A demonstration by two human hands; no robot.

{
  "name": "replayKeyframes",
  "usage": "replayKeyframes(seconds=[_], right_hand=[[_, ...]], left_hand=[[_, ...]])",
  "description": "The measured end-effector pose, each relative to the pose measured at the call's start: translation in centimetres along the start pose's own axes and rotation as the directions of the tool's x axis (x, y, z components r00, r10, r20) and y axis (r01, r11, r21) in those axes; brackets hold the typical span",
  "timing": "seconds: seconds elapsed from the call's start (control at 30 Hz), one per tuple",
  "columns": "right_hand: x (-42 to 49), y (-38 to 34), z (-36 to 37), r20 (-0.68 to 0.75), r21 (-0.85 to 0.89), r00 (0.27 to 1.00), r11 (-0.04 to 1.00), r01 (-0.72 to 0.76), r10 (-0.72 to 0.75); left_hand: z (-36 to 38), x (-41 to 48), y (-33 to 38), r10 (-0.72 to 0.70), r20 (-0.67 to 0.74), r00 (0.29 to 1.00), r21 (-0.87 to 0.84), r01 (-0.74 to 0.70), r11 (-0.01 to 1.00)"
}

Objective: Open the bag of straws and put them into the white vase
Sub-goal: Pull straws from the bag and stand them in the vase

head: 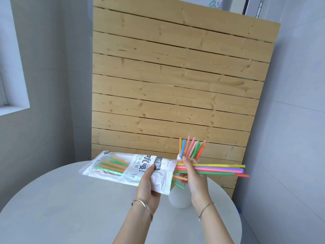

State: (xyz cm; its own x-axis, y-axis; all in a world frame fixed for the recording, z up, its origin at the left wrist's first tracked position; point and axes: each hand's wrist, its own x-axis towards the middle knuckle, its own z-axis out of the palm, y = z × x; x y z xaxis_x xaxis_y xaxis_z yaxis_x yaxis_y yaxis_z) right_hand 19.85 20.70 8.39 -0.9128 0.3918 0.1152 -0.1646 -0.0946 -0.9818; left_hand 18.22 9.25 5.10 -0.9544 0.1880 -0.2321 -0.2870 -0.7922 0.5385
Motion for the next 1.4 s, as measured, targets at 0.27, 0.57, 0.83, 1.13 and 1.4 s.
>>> replayKeyframes(seconds=[0.27, 0.57, 0.83, 1.13, 1.4], right_hand=[[0.6, -1.6, -2.0, -0.162, 0.098, 0.987, 0.994, 0.041, -0.025], [0.6, -1.0, -0.9, -0.066, 0.012, 0.995, 0.997, 0.080, -0.079], [4.0, -6.0, -5.2, -0.079, -0.143, 0.962, 0.958, 0.250, -0.263], [8.2, -7.9, -5.5, 0.022, -0.449, 0.940, 0.837, 0.313, -0.340], [10.2, -6.5, -2.7, 0.206, -0.594, 0.956, 0.750, 0.291, -0.207]], left_hand=[[-0.7, 0.8, 0.6, 0.058, -0.110, 0.992, -0.075, -0.066, 0.995], [0.5, 0.1, -0.5, -0.008, -0.047, 0.999, -0.044, 0.006, 0.999], [0.3, 1.9, 1.5, 0.028, -0.097, 0.995, -0.113, -0.039, 0.993], [0.9, 2.4, 1.3, 0.035, -0.106, 0.994, -0.101, -0.046, 0.994], [0.4, 2.5, 1.6, 0.049, -0.109, 0.993, -0.081, -0.058, 0.995]])
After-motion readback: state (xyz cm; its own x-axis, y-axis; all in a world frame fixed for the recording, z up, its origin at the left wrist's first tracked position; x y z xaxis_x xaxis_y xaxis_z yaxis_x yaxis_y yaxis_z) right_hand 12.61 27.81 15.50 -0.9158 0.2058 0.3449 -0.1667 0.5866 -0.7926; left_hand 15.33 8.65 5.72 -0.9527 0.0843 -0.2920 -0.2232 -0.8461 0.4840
